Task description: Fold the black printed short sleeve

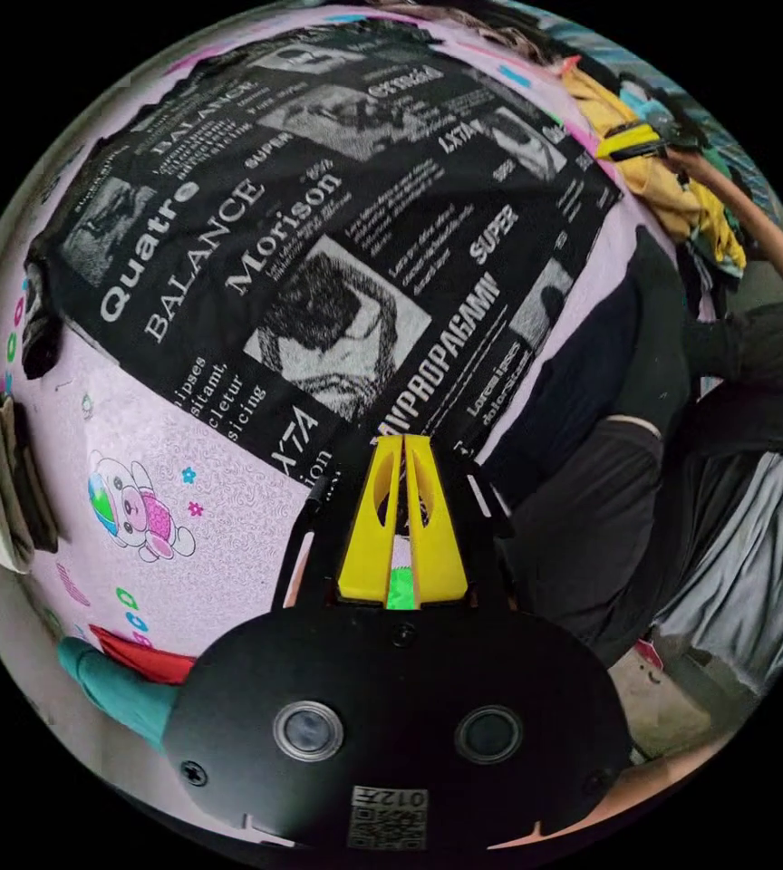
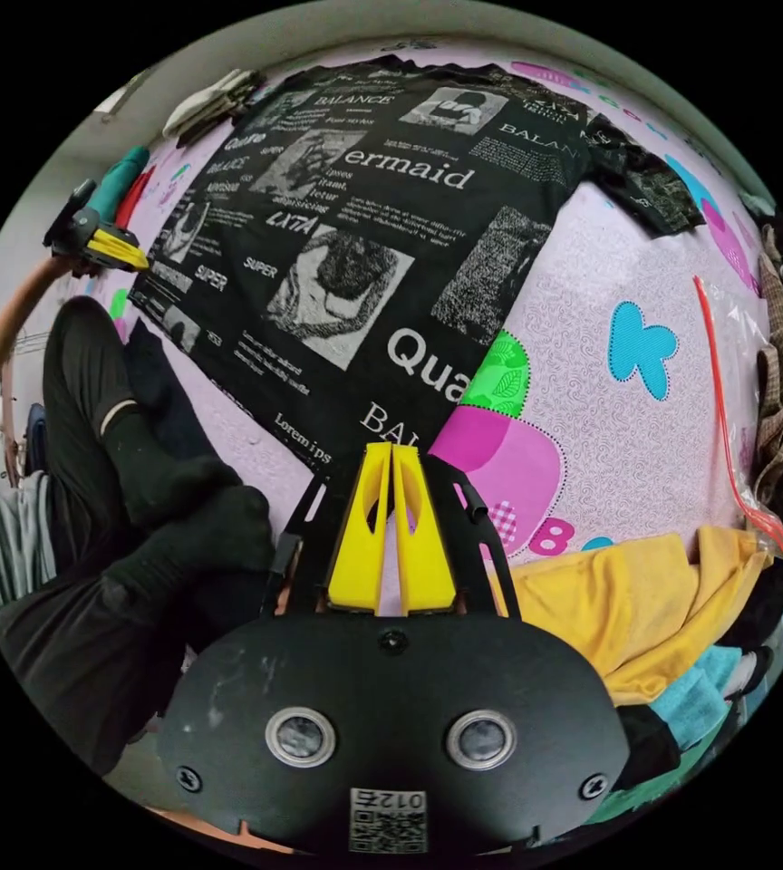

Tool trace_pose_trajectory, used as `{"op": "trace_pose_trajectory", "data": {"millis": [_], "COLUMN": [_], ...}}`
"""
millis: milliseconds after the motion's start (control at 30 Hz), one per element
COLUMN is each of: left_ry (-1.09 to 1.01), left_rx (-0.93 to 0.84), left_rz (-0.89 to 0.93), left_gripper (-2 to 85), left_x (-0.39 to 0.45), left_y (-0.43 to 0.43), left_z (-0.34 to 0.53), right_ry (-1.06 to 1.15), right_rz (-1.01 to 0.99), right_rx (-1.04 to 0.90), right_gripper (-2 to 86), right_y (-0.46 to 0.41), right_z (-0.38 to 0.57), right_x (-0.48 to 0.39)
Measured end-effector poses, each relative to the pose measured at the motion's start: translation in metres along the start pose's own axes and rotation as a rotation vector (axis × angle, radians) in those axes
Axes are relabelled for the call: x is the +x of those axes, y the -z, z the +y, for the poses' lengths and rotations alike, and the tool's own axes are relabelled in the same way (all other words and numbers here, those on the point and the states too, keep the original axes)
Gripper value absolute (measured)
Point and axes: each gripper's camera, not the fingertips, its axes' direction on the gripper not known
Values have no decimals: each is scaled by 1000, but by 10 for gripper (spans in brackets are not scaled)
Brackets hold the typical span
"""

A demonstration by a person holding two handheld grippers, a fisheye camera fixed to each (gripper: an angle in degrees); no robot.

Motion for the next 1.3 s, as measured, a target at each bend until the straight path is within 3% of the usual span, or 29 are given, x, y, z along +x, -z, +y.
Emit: {"op": "trace_pose_trajectory", "data": {"millis": [367,467,633,900,1100,1300], "left_ry": [-60,-61,-23,300,509,746], "left_rx": [-70,-102,25,457,505,541], "left_rz": [-35,29,115,-60,-166,-121], "left_gripper": [7,8,8,8,7,7], "left_x": [-29,-46,-89,-162,-207,-261], "left_y": [48,65,140,252,278,289], "left_z": [-25,-33,-57,-180,-240,-246], "right_ry": [-32,-34,-66,-182,-223,-222], "right_rz": [50,56,-52,-163,-215,-188], "right_rx": [-97,-134,-140,125,330,405], "right_gripper": [-9,-9,-8,-8,-8,-8], "right_y": [-37,-45,-49,-24,4,6], "right_z": [-28,-35,-30,-41,-76,-129], "right_x": [23,28,54,125,170,200]}}
